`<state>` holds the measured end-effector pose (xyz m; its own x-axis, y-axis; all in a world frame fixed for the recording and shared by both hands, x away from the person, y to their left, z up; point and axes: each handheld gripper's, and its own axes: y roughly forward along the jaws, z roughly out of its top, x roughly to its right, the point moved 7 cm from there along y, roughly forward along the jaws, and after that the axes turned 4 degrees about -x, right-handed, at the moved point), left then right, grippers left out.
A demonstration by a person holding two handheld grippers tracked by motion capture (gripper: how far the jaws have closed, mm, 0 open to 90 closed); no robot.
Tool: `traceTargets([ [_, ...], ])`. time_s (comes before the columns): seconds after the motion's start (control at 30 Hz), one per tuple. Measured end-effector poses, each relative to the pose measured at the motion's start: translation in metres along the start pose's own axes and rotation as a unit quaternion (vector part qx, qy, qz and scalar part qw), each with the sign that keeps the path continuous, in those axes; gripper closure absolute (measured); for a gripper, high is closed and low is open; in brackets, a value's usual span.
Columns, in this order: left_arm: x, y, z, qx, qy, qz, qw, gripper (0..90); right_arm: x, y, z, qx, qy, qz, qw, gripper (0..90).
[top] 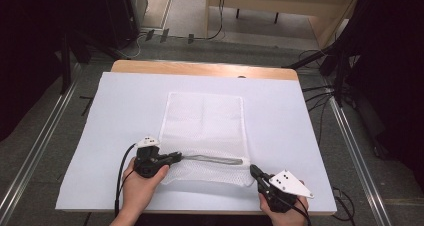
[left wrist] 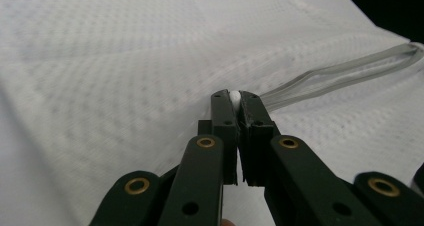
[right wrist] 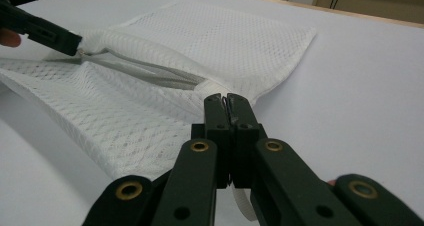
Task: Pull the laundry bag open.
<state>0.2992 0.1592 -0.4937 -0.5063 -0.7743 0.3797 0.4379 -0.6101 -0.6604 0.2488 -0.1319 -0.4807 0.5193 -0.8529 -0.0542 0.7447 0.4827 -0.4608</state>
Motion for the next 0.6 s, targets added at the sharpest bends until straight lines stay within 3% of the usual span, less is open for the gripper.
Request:
traceTargets([
  [0.27,-0.020,-0.019,-0.009,0.008,-0.009,0.006,0.9999,87.9,0.000,0.000,0.002,0.000,-0.006,0.000,1.0000,90.0],
  [0.47,-0.039,-0.030,-0.019,0.019,-0.021,0.024,0.9993,87.9,0.001,0.000,0.004,0.002,-0.012,-0.005,0.9999,90.0],
  [0.57,-0.045,-0.039,-0.022,0.023,-0.016,0.046,0.9986,87.9,0.003,-0.001,0.004,0.000,-0.017,-0.015,0.9997,90.0],
  [0.6,-0.046,-0.041,-0.023,0.023,-0.021,0.039,0.9987,87.9,0.004,-0.001,0.004,0.000,-0.016,-0.016,0.9997,90.0],
])
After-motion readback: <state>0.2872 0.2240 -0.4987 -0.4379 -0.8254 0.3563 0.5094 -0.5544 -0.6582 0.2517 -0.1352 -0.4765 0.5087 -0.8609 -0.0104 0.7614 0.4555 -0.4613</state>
